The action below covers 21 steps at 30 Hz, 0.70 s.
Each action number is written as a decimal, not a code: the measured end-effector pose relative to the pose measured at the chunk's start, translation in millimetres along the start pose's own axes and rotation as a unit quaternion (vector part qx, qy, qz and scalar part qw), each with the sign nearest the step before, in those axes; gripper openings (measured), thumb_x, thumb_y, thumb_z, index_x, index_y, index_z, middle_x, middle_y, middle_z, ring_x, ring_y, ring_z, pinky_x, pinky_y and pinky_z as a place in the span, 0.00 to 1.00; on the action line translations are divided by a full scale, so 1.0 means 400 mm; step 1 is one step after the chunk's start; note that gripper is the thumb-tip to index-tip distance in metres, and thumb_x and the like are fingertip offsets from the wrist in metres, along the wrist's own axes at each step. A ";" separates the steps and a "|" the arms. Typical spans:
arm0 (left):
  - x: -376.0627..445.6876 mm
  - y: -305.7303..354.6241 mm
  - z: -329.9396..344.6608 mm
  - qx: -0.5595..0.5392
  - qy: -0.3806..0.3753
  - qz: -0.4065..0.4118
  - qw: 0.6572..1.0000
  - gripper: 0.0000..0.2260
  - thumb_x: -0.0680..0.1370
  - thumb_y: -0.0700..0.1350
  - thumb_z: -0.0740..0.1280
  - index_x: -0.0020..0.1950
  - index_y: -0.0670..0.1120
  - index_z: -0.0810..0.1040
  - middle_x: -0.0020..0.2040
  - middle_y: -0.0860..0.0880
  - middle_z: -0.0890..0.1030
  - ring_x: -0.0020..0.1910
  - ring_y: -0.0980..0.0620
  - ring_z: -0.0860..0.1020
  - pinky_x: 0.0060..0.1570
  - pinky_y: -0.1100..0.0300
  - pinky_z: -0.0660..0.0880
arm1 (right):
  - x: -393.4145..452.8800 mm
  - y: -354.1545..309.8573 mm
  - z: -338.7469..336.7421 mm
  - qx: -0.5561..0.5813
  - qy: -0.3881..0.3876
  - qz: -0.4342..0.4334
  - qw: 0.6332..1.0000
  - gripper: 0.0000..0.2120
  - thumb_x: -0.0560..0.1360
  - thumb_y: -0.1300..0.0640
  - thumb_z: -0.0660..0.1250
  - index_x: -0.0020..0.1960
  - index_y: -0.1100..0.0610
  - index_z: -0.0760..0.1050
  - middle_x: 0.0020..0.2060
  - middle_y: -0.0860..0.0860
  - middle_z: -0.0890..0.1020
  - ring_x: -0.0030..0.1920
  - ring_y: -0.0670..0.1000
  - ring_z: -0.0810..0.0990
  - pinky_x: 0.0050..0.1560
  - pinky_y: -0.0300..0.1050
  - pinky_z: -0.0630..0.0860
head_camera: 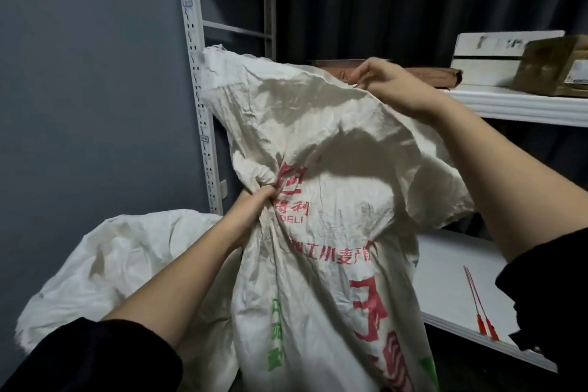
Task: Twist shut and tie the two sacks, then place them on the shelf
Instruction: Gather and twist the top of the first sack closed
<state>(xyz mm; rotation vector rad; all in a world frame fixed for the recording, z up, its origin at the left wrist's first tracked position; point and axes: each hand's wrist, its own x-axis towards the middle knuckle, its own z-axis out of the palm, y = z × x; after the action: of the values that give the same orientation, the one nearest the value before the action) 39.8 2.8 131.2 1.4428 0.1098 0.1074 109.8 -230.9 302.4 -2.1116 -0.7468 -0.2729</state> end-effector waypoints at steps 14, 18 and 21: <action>0.005 -0.001 -0.026 0.059 -0.085 -0.006 0.995 0.14 0.76 0.38 0.67 0.63 0.41 0.77 0.43 0.50 0.86 0.41 0.55 0.84 0.43 0.62 0.78 | 0.037 0.127 0.013 -0.405 0.005 -0.112 0.907 0.08 0.74 0.63 0.64 0.52 0.62 0.78 0.61 0.55 0.78 0.65 0.58 0.72 0.61 0.57 0.69; -0.001 0.003 -0.006 0.101 -0.069 0.041 0.992 0.17 0.79 0.41 0.65 0.68 0.45 0.71 0.49 0.56 0.82 0.41 0.64 0.81 0.36 0.75 0.74 | 0.012 0.045 0.060 -0.132 0.061 -0.018 0.989 0.15 0.80 0.52 0.58 0.40 0.61 0.69 0.36 0.53 0.76 0.36 0.50 0.75 0.38 0.47 0.70; 0.001 -0.010 0.040 0.121 -0.031 0.127 0.984 0.22 0.79 0.45 0.65 0.72 0.48 0.67 0.60 0.59 0.74 0.55 0.64 0.73 0.40 0.84 0.67 | 0.024 -0.026 0.113 -0.102 0.152 -0.040 0.982 0.18 0.78 0.52 0.61 0.31 0.53 0.64 0.28 0.46 0.68 0.30 0.43 0.65 0.32 0.43 0.60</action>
<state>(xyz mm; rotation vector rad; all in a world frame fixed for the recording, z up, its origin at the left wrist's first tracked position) 42.3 -13.5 129.2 1.6967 -0.1176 0.2659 107.8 -186.4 285.9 -2.1633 -0.6436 -0.7255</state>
